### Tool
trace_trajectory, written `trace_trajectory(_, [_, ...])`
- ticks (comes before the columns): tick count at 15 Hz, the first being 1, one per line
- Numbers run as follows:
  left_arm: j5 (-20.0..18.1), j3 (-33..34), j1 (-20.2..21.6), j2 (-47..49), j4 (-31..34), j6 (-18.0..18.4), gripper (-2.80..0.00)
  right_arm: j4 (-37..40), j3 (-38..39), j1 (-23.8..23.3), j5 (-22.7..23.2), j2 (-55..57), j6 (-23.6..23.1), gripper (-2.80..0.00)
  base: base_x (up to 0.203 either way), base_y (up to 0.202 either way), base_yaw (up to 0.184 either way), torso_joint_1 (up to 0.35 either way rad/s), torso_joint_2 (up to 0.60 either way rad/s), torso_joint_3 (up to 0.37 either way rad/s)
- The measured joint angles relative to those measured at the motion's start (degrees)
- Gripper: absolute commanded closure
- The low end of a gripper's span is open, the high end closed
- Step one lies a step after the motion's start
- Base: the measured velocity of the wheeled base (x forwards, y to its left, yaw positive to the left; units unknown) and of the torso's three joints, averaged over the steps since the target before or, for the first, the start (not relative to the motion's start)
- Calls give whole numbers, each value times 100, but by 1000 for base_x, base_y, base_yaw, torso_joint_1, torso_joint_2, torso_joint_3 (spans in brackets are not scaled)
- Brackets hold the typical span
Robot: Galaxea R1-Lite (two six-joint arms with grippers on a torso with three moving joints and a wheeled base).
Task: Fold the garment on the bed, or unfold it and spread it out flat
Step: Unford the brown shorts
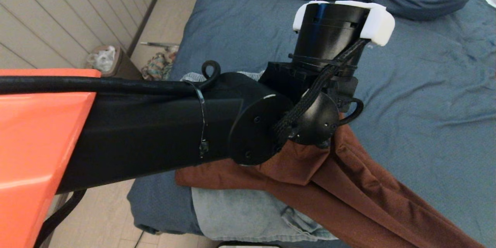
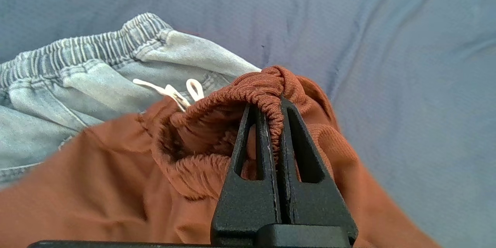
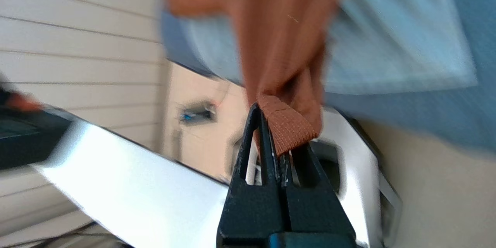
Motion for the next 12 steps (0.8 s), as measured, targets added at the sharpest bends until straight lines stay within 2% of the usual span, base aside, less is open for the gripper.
trace_trajectory(2, [-22, -5, 127, 17, -87, 87, 0, 515, 268, -5, -591, -269, -11, 0, 0, 0, 0, 0, 0, 0])
trace_trajectory(4, [-61, -5, 282, 40, -171, 109, 0, 319, 464, -4, -950, -387, -94, 0, 0, 0, 0, 0, 0, 0])
trace_trajectory(6, [-89, -5, 495, 90, -195, 108, 0, 15, 520, 47, -878, -443, -118, 0, 0, 0, 0, 0, 0, 0])
trace_trajectory(9, [-109, -2, 842, 313, -381, 112, 0, -10, 538, 246, -889, -463, -117, 0, 0, 0, 0, 0, 0, 0])
trace_trajectory(12, [-434, 0, 1197, 512, -502, 154, 0, -59, 499, 404, -921, -326, -122, 0, 0, 0, 0, 0, 0, 0])
